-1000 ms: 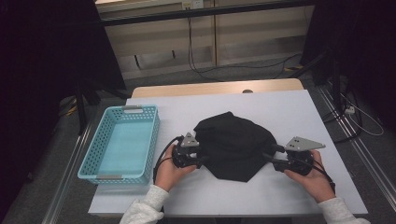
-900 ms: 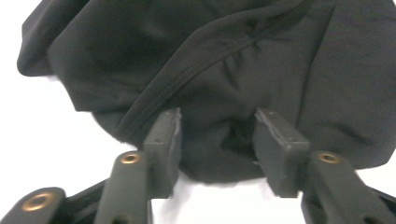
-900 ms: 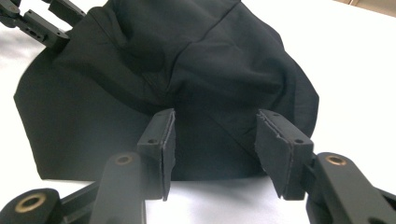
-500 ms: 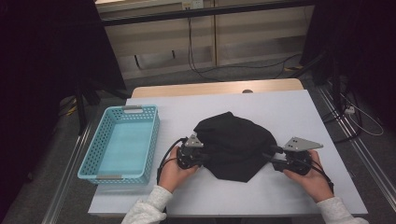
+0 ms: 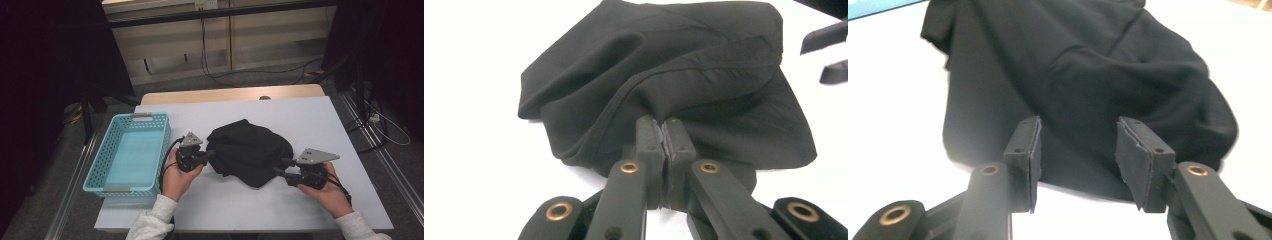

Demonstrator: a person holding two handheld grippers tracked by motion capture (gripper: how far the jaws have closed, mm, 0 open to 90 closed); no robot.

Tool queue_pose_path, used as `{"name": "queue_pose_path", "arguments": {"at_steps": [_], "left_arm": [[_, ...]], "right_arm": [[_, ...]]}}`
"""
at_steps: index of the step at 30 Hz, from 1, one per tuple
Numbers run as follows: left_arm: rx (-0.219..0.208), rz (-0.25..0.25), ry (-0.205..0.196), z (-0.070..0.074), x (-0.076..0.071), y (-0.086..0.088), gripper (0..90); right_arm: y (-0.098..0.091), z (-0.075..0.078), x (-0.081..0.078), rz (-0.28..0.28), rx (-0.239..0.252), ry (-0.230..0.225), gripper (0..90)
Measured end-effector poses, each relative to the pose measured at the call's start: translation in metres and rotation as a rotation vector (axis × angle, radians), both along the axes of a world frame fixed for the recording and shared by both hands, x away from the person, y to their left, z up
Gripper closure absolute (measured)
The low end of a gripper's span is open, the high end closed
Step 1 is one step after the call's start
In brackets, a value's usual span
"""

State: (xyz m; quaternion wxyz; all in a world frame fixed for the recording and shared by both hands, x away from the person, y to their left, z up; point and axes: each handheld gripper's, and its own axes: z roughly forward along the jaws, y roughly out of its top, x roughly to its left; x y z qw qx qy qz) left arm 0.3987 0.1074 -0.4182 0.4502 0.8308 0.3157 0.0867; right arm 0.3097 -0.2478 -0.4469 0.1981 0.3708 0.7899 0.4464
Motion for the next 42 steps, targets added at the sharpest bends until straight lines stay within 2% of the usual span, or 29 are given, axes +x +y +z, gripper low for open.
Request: {"name": "queue_pose_path", "arguments": {"at_steps": [6,9,15,18,20,24,25,28,31,38,40,41,42], "left_arm": [[-0.024,0.044,-0.013,0.001,0.007,0.006,88.1],[-0.024,0.060,-0.013,0.000,0.010,0.008,88.1],[-0.022,0.081,-0.016,-0.002,0.014,0.010,88.1],[-0.023,0.085,-0.012,-0.003,0.015,0.009,88.1],[-0.028,0.085,-0.012,-0.003,0.015,0.009,88.0],[-0.022,0.080,-0.017,-0.003,0.013,0.008,88.0],[-0.025,0.077,-0.017,-0.003,0.013,0.007,88.0],[-0.029,0.071,-0.019,-0.002,0.013,0.007,88.0],[-0.032,0.079,-0.025,0.001,0.011,0.009,87.9],[-0.061,0.054,-0.032,0.010,0.007,0.004,87.9],[-0.057,0.057,-0.033,0.008,0.009,0.002,87.9],[-0.057,0.059,-0.022,0.005,0.011,0.001,87.9],[-0.048,0.067,-0.024,0.003,0.014,0.000,87.8]], "right_arm": [[0.015,-0.010,0.005,0.067,-0.039,0.043,50.8],[0.022,-0.013,0.010,0.086,-0.066,0.047,47.3],[0.035,-0.020,0.019,0.119,-0.133,0.091,41.4],[0.037,-0.020,0.022,0.100,-0.138,0.085,46.3],[0.037,-0.019,0.024,0.080,-0.138,0.086,56.9],[0.032,-0.017,0.028,0.041,-0.162,0.078,84.4],[0.030,-0.017,0.029,0.024,-0.156,0.082,86.0],[0.024,-0.014,0.029,0.019,-0.136,0.085,87.3],[0.016,-0.005,0.026,0.000,-0.083,0.074,87.4],[-0.007,0.022,0.014,-0.039,0.029,0.015,87.4],[-0.010,0.026,0.015,-0.058,0.050,-0.005,87.4],[-0.011,0.026,0.018,-0.072,0.055,-0.009,87.5],[-0.009,0.021,0.026,-0.091,0.053,0.004,87.4]]}}
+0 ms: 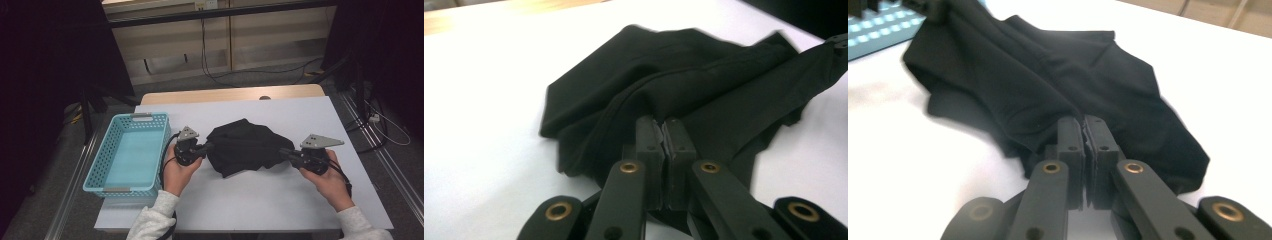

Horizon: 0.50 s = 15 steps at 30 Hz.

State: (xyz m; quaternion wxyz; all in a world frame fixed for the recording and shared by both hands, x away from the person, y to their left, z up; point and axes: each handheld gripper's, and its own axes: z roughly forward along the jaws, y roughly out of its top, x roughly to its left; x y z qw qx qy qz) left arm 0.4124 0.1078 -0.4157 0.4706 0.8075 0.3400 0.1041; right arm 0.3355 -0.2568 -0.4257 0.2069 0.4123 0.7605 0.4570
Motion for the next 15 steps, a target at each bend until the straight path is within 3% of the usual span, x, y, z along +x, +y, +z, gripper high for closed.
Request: {"name": "queue_pose_path", "arguments": {"at_steps": [6,9,12,15], "left_arm": [[0.005,0.018,0.024,-0.012,0.009,-0.001,87.0],[0.010,0.009,0.004,-0.013,0.008,-0.001,84.5],[0.002,0.014,-0.014,-0.011,0.007,0.000,72.7],[-0.025,0.009,-0.001,-0.009,0.004,0.001,57.9]], "right_arm": [[0.005,-0.009,0.014,-0.030,-0.005,0.028,87.4],[0.003,-0.011,0.019,-0.034,-0.006,0.044,87.4],[0.001,-0.012,0.022,-0.051,-0.010,0.049,87.4],[-0.004,-0.012,0.025,-0.068,-0.001,0.054,87.4]]}}
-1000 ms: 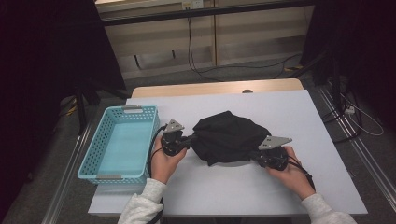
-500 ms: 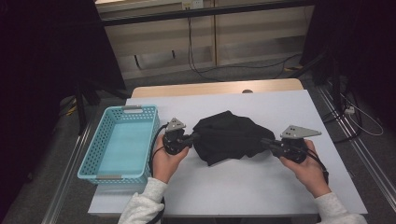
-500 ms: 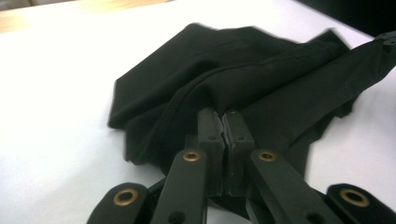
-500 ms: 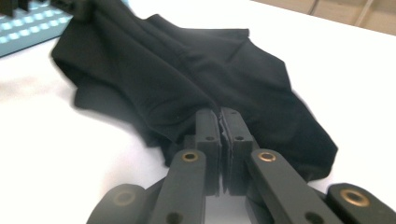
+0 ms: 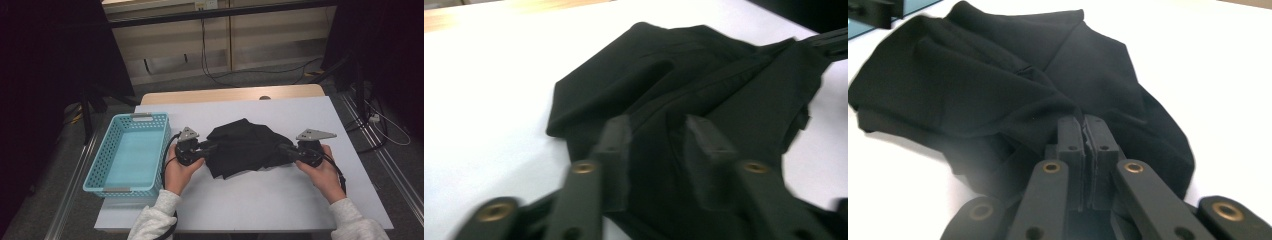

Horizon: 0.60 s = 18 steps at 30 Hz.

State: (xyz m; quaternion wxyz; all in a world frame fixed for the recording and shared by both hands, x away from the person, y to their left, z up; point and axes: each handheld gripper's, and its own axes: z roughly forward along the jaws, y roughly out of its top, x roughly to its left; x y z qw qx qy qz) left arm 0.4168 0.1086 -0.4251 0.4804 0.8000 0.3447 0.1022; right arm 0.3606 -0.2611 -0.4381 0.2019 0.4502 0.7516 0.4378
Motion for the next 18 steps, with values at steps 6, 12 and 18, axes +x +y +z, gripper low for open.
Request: {"name": "queue_pose_path", "arguments": {"at_steps": [6,12,18], "left_arm": [[-0.011,-0.042,0.015,0.002,-0.009,0.000,36.2],[0.023,-0.078,0.005,0.002,-0.022,0.002,32.0],[0.078,-0.133,0.030,-0.011,-0.028,-0.003,31.9]], "right_arm": [[-0.003,0.000,0.005,-0.009,-0.005,0.011,87.3],[-0.002,-0.003,0.013,-0.028,-0.004,0.030,87.3],[0.002,-0.007,0.023,-0.028,-0.021,0.043,87.2]]}}
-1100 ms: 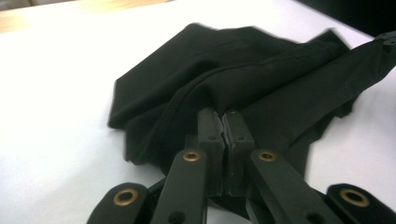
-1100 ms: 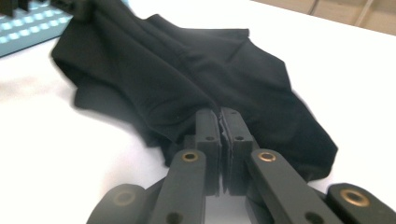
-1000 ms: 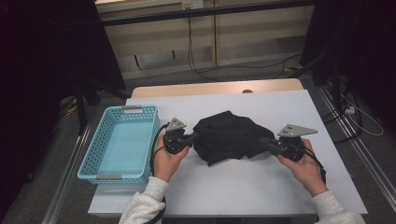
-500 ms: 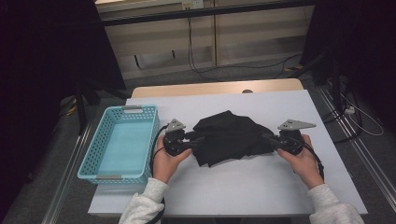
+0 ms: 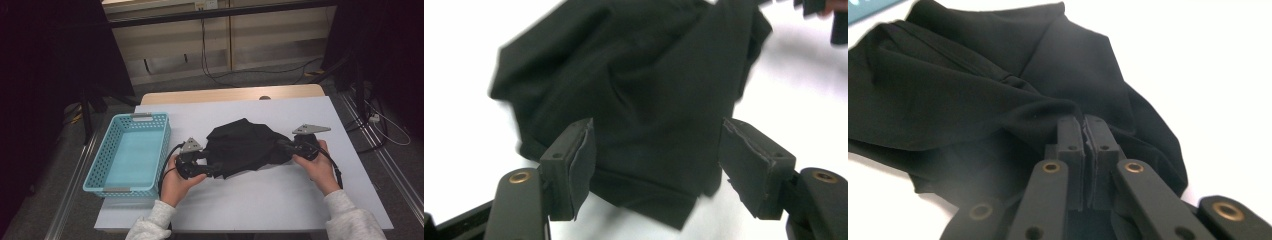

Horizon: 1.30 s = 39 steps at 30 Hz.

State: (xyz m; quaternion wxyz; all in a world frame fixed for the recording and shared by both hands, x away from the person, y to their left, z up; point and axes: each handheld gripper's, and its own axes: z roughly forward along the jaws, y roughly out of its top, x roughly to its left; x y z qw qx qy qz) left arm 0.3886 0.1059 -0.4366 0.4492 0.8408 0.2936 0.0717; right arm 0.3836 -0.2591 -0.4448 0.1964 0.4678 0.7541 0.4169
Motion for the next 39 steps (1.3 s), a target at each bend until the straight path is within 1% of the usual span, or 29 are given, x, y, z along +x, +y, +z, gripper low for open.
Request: {"name": "queue_pose_path", "arguments": {"at_steps": [1,3,4,5,7,10,11,13,16,17,19,20,21,22,23,24,26,28,29,30,32,33,34,35,36,38,39], "left_arm": [[0.016,-0.002,-0.003,-0.003,0.000,-0.001,32.0],[0.031,-0.010,0.011,-0.008,-0.001,-0.005,31.9],[0.038,-0.007,0.008,-0.012,-0.001,-0.007,31.8],[0.053,-0.011,0.018,-0.014,-0.001,-0.008,31.8],[0.068,-0.014,0.021,-0.018,0.000,-0.010,31.7],[0.070,-0.016,0.026,-0.019,0.000,-0.011,32.3],[0.069,-0.013,0.031,-0.019,0.000,-0.011,33.2],[0.073,-0.008,0.025,-0.020,0.001,-0.010,36.8],[0.073,0.001,0.043,-0.020,0.001,-0.009,46.6],[0.080,0.003,0.054,-0.019,0.000,-0.010,50.7],[0.098,0.001,0.054,-0.020,0.000,-0.010,60.2],[0.104,0.008,0.049,-0.020,0.001,-0.010,64.1],[0.107,0.022,0.060,-0.019,0.001,-0.009,69.0],[0.111,0.020,0.068,-0.018,0.002,-0.009,74.8],[0.110,0.023,0.074,-0.017,0.002,-0.008,79.2],[0.118,0.026,0.074,-0.017,0.002,-0.009,83.1],[0.115,0.030,0.080,-0.015,0.002,-0.009,84.0],[0.099,0.044,0.092,-0.012,0.002,-0.009,84.7],[0.081,0.044,0.096,-0.010,0.003,-0.009,84.8],[0.076,0.044,0.080,-0.008,0.003,-0.007,84.9],[0.052,0.059,0.087,-0.004,0.004,-0.004,85.0],[0.039,0.062,0.083,-0.002,0.005,-0.002,85.0],[0.026,0.070,0.093,-0.001,0.005,-0.001,85.1],[0.018,0.074,0.099,0.001,0.006,0.000,85.1],[0.012,0.079,0.090,0.002,0.007,0.002,85.1],[-0.002,0.092,0.094,0.004,0.009,0.005,85.1],[-0.013,0.107,0.090,0.005,0.009,0.006,85.2]], "right_arm": [[0.001,0.000,0.001,0.001,-0.004,0.001,87.2],[0.002,-0.001,0.002,0.003,-0.015,0.002,87.1],[0.003,-0.001,0.003,0.005,-0.014,0.001,87.0],[0.003,-0.002,0.003,0.005,-0.017,0.004,86.9],[0.004,-0.003,0.002,0.009,-0.031,0.005,86.5],[0.006,-0.004,0.001,0.015,-0.033,0.002,84.2],[0.007,-0.004,0.000,0.019,-0.038,-0.007,83.7],[0.009,-0.005,-0.002,0.028,-0.049,-0.002,80.9],[0.011,-0.004,-0.005,0.041,-0.061,-0.017,76.0],[0.011,-0.004,-0.007,0.043,-0.065,-0.022,73.8],[0.012,-0.003,-0.010,0.055,-0.067,-0.024,71.0],[0.013,-0.003,-0.012,0.057,-0.070,-0.025,68.1],[0.013,-0.003,-0.014,0.058,-0.073,-0.029,66.7],[0.013,-0.003,-0.016,0.067,-0.076,-0.031,65.9],[0.013,-0.002,-0.018,0.075,-0.081,-0.033,63.0],[0.012,-0.002,-0.021,0.075,-0.084,-0.038,59.9],[0.010,-0.002,-0.025,0.067,-0.082,-0.036,56.5],[0.007,-0.002,-0.029,0.059,-0.064,-0.036,53.4],[0.006,-0.001,-0.031,0.057,-0.057,-0.037,53.1],[0.005,-0.001,-0.032,0.055,-0.054,-0.042,51.5],[0.004,0.001,-0.035,0.051,-0.043,-0.051,49.3],[0.004,0.002,-0.037,0.047,-0.040,-0.052,48.8],[0.004,0.002,-0.039,0.042,-0.034,-0.056,47.0],[0.005,0.001,-0.042,0.048,-0.037,-0.060,46.0],[0.005,0.001,-0.042,0.048,-0.037,-0.060,46.0],[0.004,0.001,-0.046,0.051,-0.033,-0.058,44.4],[0.004,0.001,-0.047,0.051,-0.031,-0.058,44.2]]}}
